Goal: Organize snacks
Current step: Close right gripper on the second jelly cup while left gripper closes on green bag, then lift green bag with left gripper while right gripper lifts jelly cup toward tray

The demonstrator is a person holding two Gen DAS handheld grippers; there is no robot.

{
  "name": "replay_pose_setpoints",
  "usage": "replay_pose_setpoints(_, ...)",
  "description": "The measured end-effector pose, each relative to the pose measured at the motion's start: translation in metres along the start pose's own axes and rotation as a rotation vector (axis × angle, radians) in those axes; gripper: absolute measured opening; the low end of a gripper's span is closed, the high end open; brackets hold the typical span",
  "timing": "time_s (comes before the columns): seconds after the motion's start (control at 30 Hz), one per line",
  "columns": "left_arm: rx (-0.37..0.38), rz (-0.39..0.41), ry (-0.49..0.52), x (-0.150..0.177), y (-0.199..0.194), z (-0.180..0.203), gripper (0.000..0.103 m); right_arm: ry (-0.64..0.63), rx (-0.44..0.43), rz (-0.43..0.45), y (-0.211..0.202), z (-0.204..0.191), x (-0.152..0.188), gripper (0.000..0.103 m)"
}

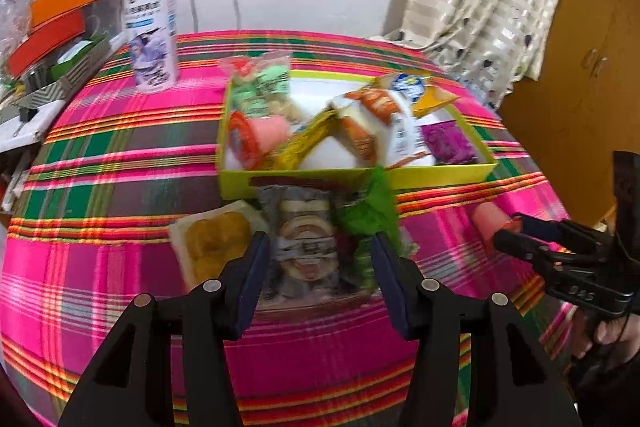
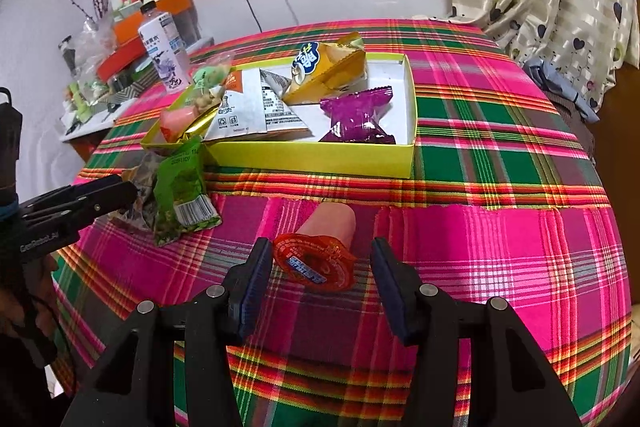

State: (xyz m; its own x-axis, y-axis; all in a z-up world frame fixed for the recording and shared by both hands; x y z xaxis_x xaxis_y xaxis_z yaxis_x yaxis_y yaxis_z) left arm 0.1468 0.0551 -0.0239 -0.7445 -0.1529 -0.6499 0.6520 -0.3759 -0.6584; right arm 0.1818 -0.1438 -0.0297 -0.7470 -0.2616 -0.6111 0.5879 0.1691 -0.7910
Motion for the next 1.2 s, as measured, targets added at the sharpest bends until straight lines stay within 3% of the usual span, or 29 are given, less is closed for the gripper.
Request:
replay_pose_setpoints(0.33, 0.089, -0.062, 0.029, -0.001, 0.031, 0.031, 0.053, -0.002, 0.004, -0.009, 0.009, 0.0, -0.001, 0.05)
replay_pose_setpoints(0.43, 0.082, -0.087, 0.014, -0.002, 0.041, 0.031, 0.053, -0.005, 0.008, -0.009, 0.009, 0.002, 0.0, 0.043)
replay_pose_setpoints(0.93, 0.068, -0.142, -0.012, -0.002, 0.072, 0.035, 0.053, -0.004, 0.009, -0.03, 0.015, 0.013, 0.008, 0.041)
replay_pose_setpoints(1.13, 0.067, -0.109, 0.002, -0.005, 0.07, 0.035, 0.033, 0.008, 0.009, -0.021, 0.014, 0.017, 0.009, 0.041)
replay_pose_setpoints(1.2, 0.061, -0.104, 0.012, -0.006, 0.067, 0.036, 0.033, 0.012, 0.007, -0.019, 0.014, 0.018, 0.009, 0.04)
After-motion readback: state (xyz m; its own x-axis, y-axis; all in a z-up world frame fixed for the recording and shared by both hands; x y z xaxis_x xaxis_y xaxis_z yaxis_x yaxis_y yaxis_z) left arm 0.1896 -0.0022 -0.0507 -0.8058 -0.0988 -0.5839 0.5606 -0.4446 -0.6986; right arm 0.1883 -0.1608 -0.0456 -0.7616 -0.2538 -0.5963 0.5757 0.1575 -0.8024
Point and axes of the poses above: each gripper's, at about its wrist camera, not at the fingertips, and y roughly the way its jaws point, z to its right, x to its underside, the point moved 8 cm from there along y, roughly the way its jaws point, and after that the axes turned 15 degrees about x, right-handed, at the moved point
